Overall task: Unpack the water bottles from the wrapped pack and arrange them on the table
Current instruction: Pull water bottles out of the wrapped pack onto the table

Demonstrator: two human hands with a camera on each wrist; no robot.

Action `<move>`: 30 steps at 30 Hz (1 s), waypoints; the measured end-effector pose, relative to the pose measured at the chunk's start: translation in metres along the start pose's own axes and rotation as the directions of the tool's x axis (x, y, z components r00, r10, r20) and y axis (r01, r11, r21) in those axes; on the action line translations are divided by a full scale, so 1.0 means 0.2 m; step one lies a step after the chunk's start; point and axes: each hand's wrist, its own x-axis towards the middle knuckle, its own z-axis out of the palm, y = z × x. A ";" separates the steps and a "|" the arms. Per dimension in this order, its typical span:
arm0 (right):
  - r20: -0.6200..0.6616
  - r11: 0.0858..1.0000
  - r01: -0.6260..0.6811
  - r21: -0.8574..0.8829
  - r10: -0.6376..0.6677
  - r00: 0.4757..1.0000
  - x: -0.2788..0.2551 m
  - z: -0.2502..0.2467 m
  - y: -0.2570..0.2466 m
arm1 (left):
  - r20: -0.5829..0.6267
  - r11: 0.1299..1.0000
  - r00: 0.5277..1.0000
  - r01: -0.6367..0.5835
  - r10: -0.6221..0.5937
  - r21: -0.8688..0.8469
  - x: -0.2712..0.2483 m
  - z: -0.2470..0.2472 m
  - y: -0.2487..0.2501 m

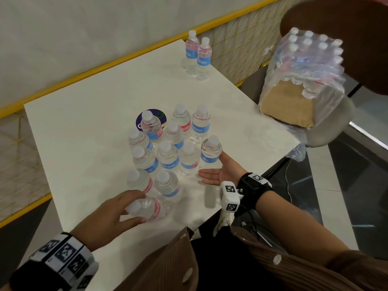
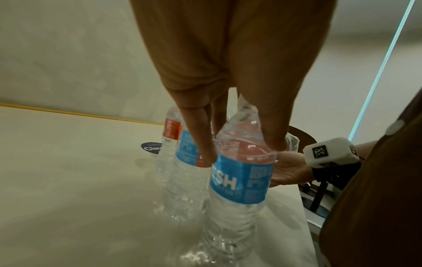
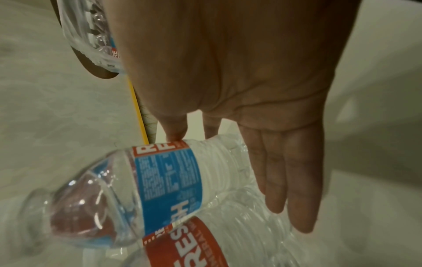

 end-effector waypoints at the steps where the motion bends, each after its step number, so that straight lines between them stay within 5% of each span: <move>1: 0.001 1.000 -0.002 0.004 0.002 1.000 0.00 0.00 0.00 | -0.010 1.000 1.000 0.004 -0.004 -0.004 -0.01 -0.02 -0.01; 14: 0.010 0.991 -0.046 0.129 0.045 0.999 0.03 -0.04 0.07 | -0.251 0.959 0.937 0.196 -0.245 -0.204 -0.01 -0.17 -0.23; 23: 0.063 0.979 -0.039 0.198 0.027 0.998 0.04 0.06 0.08 | -0.512 0.977 0.833 0.172 -0.211 -0.124 0.17 -0.26 -0.22; 30: 0.065 0.980 -0.071 0.187 0.060 0.996 0.03 0.19 0.14 | -0.543 0.963 0.796 0.208 -0.267 -0.169 0.32 -0.37 -0.25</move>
